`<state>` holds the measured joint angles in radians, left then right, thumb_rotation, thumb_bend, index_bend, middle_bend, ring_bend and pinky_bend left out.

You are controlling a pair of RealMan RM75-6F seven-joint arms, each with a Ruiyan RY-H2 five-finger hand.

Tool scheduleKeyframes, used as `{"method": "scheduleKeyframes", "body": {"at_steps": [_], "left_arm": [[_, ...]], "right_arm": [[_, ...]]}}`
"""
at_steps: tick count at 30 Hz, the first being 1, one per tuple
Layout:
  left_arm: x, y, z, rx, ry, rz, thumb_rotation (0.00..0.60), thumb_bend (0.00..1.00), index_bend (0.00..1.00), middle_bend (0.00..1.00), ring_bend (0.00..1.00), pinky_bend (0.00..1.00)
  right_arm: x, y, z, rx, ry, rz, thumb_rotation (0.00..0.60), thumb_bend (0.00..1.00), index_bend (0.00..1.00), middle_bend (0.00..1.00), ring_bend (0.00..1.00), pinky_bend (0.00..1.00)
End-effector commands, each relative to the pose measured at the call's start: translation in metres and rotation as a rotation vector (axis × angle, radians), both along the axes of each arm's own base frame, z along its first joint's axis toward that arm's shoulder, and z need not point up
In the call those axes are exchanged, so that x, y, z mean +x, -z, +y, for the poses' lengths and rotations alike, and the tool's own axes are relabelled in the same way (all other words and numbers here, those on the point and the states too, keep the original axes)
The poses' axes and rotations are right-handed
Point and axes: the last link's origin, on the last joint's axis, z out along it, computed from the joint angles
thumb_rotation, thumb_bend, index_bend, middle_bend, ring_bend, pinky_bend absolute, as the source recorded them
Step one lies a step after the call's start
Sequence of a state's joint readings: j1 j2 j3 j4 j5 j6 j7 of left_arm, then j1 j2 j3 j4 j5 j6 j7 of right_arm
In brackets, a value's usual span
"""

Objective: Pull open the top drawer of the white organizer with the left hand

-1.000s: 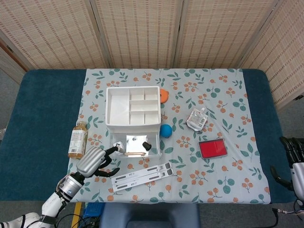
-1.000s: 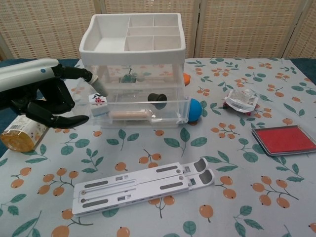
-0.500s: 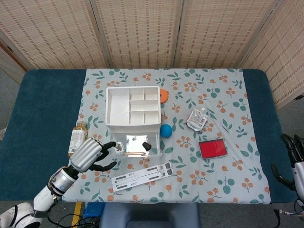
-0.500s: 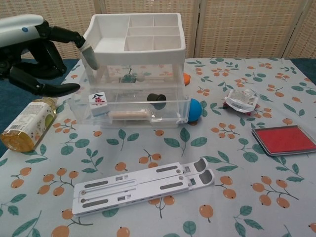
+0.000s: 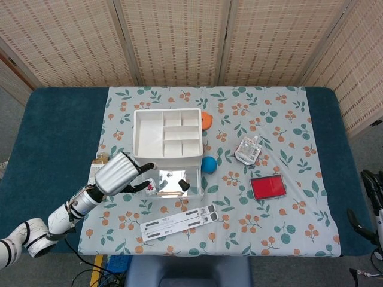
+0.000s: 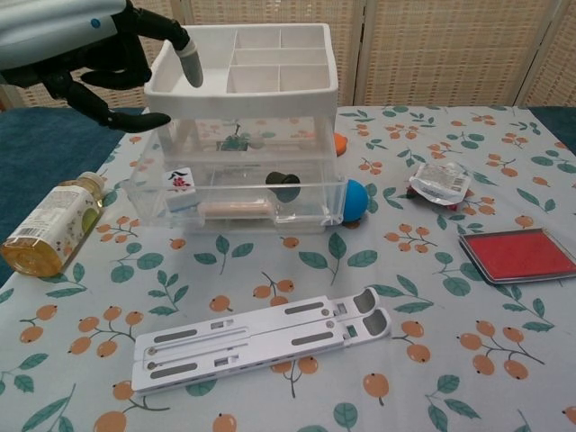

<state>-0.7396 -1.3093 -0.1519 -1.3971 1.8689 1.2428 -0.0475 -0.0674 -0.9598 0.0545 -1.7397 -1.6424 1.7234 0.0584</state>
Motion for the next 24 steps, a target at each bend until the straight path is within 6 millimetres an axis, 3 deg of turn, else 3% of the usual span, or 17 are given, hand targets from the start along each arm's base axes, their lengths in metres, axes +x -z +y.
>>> {"method": "scheduleKeyframes", "body": {"at_steps": [1,12,24], "left_arm": [[0.006,0.009,0.006,0.022,0.095,0.058,0.6,0.28,0.39,0.96,1.0,1.0],[0.022,0.028,0.009,0.077,0.279,0.116,0.6,0.26,0.41,0.97,1.0,1.0],[0.043,0.051,0.015,0.056,0.292,0.209,0.6,0.26,0.41,0.97,1.0,1.0]], "right_arm": [[0.0,0.001,0.001,0.0,0.001,-0.002,0.6,0.37,0.0,0.08,0.03,0.08],[-0.003,0.002,0.004,0.002,0.015,-0.004,0.6,0.37,0.0,0.08,0.03,0.08],[-0.006,0.002,0.005,-0.001,0.024,-0.006,0.6,0.37,0.0,0.08,0.03,0.08]]}}
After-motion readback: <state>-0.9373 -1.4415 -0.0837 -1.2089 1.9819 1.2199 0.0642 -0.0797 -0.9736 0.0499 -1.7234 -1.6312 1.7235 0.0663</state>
